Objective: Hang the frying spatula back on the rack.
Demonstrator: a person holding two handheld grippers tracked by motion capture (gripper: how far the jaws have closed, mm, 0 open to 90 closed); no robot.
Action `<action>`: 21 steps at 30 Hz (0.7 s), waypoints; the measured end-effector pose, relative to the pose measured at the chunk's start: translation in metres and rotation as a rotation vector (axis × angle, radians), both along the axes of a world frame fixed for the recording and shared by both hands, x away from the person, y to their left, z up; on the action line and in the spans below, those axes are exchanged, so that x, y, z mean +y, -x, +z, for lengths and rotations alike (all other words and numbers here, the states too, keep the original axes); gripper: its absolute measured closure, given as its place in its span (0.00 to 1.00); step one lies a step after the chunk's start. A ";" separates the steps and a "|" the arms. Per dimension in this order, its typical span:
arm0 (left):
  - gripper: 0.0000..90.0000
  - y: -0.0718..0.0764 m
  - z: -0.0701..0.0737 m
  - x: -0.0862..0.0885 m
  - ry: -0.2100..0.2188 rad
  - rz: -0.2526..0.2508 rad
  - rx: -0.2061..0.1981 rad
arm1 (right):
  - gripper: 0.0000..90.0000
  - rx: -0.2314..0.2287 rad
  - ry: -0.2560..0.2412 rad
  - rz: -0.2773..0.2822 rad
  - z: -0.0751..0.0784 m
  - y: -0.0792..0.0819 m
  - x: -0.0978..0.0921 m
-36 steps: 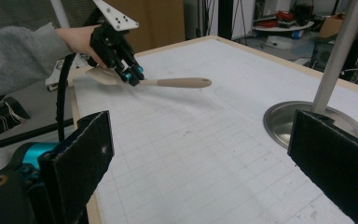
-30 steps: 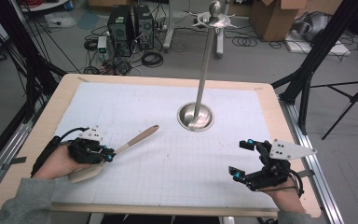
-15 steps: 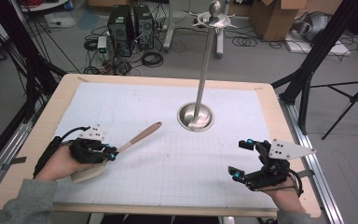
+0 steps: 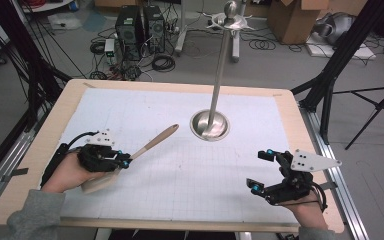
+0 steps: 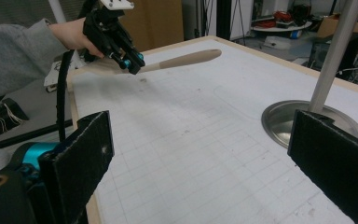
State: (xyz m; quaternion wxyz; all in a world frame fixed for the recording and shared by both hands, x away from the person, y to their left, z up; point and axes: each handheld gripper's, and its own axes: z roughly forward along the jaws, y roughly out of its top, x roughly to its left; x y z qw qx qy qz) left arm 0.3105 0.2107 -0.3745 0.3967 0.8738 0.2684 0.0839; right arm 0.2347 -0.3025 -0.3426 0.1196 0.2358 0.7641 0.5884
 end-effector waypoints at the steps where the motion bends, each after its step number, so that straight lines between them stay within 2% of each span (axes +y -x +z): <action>1: 0.85 0.000 0.001 -0.001 0.005 -0.002 -0.003 | 0.06 -0.002 0.002 0.000 -0.001 0.000 -0.001; 5: 0.85 -0.001 0.007 -0.006 0.026 -0.014 -0.011 | 0.06 -0.001 0.004 -0.005 -0.001 0.002 -0.001; 13: 0.85 -0.003 0.014 -0.010 0.030 -0.024 -0.028 | 0.06 -0.001 -0.012 -0.007 0.000 0.002 -0.003; 16: 0.85 -0.004 0.020 -0.012 0.030 -0.031 -0.031 | 0.06 -0.003 -0.021 -0.004 -0.001 0.001 -0.003; 21: 0.85 -0.006 0.036 -0.015 0.042 -0.059 -0.062 | 0.06 -0.002 -0.016 0.003 0.000 0.000 -0.001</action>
